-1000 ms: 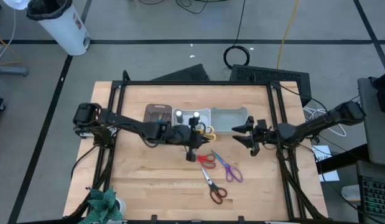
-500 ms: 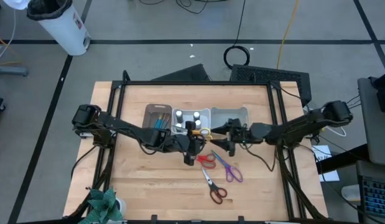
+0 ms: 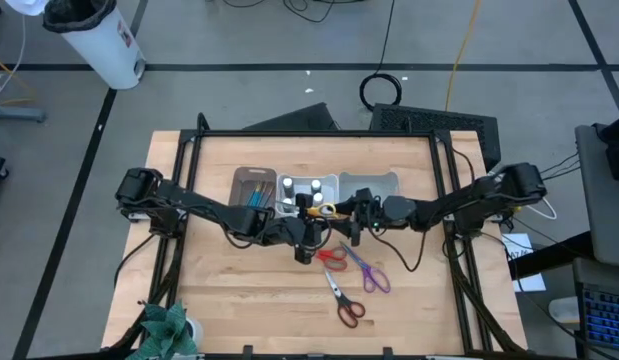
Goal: Pick & Place Paint Supplies
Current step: Put the yellow scissors into the gray bin
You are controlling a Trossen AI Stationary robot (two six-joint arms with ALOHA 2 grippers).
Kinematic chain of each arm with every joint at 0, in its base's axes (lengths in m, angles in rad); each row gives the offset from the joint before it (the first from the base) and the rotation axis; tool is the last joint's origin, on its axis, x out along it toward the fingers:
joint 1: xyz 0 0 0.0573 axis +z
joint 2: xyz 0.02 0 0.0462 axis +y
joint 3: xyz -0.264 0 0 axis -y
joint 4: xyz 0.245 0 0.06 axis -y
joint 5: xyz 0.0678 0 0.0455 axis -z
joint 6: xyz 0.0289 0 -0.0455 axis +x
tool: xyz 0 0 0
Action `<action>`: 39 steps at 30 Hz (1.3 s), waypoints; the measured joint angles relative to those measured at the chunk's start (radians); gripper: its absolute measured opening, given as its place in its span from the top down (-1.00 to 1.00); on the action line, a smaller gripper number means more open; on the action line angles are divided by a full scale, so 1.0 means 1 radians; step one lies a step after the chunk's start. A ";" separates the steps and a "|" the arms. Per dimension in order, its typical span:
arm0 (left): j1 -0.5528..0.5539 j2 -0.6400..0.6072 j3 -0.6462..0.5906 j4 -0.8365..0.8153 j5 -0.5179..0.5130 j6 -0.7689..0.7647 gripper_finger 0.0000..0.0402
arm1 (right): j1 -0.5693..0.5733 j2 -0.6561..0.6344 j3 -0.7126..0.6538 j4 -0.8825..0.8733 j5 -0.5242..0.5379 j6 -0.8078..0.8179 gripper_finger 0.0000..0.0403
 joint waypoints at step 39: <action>-0.114 0.002 0.000 0.111 0.149 -0.021 -0.23 | -0.072 -0.315 -0.001 -0.292 -0.045 -0.242 0.90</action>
